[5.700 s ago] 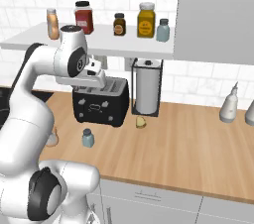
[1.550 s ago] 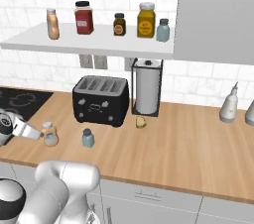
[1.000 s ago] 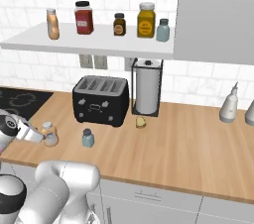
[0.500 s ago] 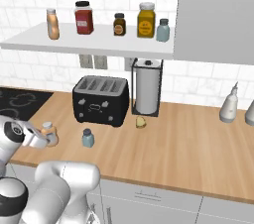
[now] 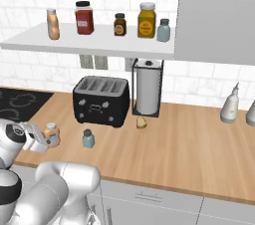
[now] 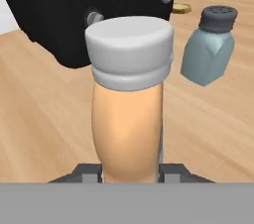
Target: Put the shaker and condiment bottle from the counter next to their counterparts in the cabinet.
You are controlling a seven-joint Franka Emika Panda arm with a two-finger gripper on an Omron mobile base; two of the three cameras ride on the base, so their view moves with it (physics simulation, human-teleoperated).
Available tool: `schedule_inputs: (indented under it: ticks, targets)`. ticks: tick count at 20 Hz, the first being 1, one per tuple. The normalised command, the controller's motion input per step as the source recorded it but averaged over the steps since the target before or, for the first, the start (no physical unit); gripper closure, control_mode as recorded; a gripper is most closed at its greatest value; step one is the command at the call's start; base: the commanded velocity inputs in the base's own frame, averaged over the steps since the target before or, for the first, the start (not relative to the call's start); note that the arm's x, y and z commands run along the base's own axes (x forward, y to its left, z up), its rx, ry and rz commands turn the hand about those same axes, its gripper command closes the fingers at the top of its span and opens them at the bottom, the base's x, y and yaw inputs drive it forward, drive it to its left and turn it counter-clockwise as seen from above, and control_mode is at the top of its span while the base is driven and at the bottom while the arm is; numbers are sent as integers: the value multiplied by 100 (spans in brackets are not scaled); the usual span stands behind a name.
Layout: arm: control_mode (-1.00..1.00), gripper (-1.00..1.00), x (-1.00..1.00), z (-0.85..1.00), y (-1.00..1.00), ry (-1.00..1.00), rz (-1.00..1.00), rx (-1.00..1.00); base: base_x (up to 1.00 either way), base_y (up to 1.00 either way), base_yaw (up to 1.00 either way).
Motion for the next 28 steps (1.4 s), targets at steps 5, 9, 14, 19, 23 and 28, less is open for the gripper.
schedule_inputs:
  ticks: [5,9,14,19,23,28]
  targets:
    - [-100,100,0,0,0,-3,-1,-2,0,0,0]
    - [-100,100,0,15,0,-9,-10,-3,0,0,0]
    - [-100,100,0,45,-1,-19,-10,-1,0,0,0]
    - [-100,100,0,54,-1,-13,-9,0,0,0,0]
    - [-100,100,0,69,0,-9,-9,0,0,0,0]
    - [-100,100,-1,73,0,-12,-9,0,0,0,0]
